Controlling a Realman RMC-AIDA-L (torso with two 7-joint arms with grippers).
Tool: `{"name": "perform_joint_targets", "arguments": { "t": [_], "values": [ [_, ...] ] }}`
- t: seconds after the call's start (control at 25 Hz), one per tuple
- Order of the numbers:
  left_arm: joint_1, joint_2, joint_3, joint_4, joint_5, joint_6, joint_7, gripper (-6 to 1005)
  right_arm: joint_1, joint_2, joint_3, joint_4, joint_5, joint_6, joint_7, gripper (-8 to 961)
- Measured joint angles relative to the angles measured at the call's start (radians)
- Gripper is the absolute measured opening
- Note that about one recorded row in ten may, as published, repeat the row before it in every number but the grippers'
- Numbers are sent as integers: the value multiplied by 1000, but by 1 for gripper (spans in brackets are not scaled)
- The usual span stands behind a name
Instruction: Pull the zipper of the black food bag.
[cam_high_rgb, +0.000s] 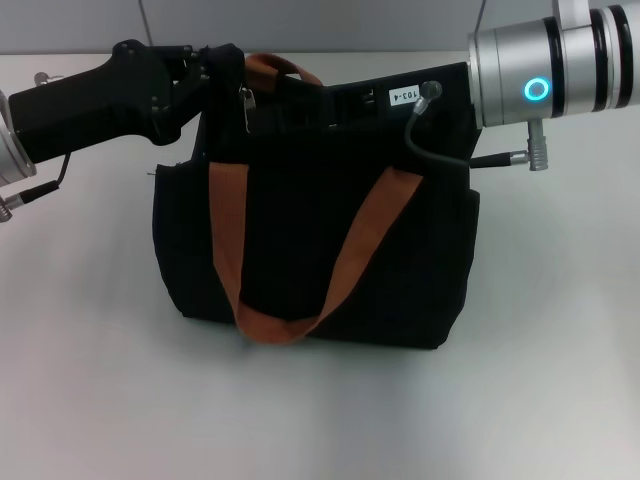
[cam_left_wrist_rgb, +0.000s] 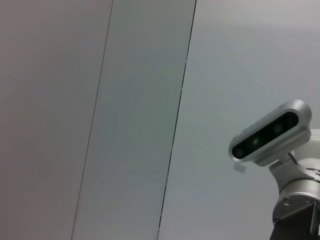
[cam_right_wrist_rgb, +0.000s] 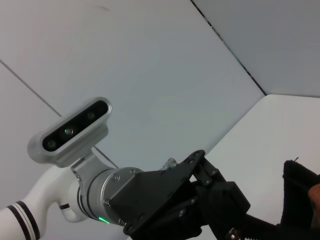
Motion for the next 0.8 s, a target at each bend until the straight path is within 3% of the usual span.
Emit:
{"name": "perform_joint_targets", "arguments": {
  "t": [0.8],
  "values": [
    [2, 5, -14, 0, 1, -16, 1, 25, -19, 0, -26, -160, -160, 38, 166, 0]
  ]
}}
